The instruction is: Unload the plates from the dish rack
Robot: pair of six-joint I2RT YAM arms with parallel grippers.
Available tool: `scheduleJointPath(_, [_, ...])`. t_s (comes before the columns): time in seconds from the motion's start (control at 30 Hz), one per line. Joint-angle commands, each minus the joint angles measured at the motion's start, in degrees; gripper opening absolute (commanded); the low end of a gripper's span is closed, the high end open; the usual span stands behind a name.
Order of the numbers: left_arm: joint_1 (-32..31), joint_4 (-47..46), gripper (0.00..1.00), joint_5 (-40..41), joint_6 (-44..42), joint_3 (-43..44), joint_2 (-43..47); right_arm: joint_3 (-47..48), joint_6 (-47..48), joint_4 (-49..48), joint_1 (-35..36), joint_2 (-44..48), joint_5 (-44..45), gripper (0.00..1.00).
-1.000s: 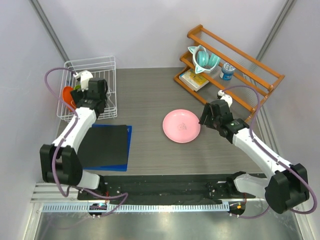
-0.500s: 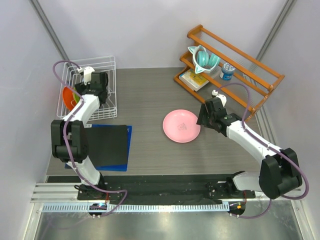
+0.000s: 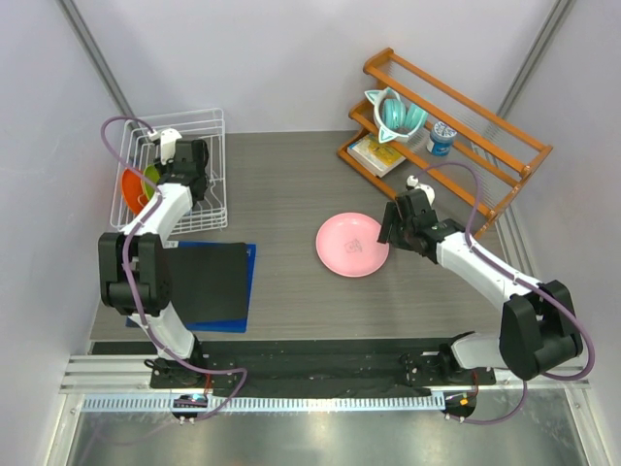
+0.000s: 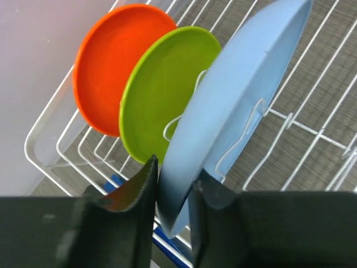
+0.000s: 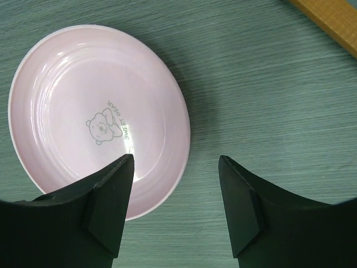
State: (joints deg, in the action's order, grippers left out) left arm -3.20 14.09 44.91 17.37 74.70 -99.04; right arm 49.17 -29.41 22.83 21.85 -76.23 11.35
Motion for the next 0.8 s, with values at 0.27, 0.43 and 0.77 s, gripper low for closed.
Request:
scheduleJointPath(0.27, [0.1,2.1,0.00,4.7,-1.5,2.1,4.5,-2.5,0.8,-1.9,-0.9,3.3,-1.1,0.68])
scheduleJointPath(0.43, [-1.9,1.3,0.00,9.3,-5.6,2.1,7.2,-2.9,0.7,-1.9,-1.0,4.3,-1.3,0.68])
scheduleJointPath(0.77, [-6.7,3.5,0.00,12.8,-10.5,2.7,16.2,-3.6,0.5,0.2,-0.9,9.3,-1.5,0.68])
